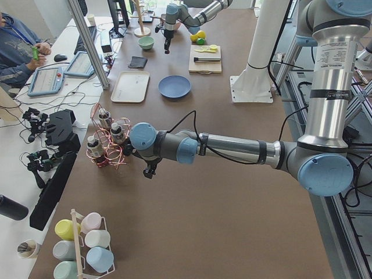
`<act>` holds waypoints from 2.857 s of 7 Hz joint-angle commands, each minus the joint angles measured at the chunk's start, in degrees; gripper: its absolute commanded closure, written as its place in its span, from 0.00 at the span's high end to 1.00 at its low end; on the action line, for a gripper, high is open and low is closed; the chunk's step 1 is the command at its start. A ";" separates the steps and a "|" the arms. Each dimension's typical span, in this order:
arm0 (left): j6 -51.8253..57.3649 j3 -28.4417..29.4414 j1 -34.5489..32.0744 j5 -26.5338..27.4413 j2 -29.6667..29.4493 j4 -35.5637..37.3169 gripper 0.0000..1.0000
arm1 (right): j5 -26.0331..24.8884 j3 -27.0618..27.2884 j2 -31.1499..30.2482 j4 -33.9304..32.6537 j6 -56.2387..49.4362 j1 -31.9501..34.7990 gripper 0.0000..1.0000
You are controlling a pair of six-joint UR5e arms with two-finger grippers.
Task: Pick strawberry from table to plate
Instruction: 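Lower the right gripper and grasp the red strawberry, then carry the strawberry with the right gripper over the blue plate, then open the right gripper to release the strawberry onto the plate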
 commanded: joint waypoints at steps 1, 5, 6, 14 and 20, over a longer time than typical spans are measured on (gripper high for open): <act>0.00 -0.69 -0.11 0.26 2.72 -0.12 0.99 | -3.06 0.01 8.98 -7.49 7.79 -3.52 0.00; -0.09 -0.61 -0.46 8.29 3.78 1.28 0.99 | -10.88 -0.25 21.04 -15.85 18.35 -12.31 0.00; -0.09 -0.87 -0.63 10.95 3.79 4.77 0.99 | -12.55 -0.51 22.54 -16.30 19.25 -14.24 0.00; 0.00 -5.61 -5.38 10.98 10.82 5.33 0.99 | -22.94 -11.77 27.57 -15.52 20.67 -23.13 0.00; 0.00 -5.35 -5.91 11.07 13.10 5.16 0.99 | -21.29 -8.53 27.48 -15.34 18.21 -20.69 1.00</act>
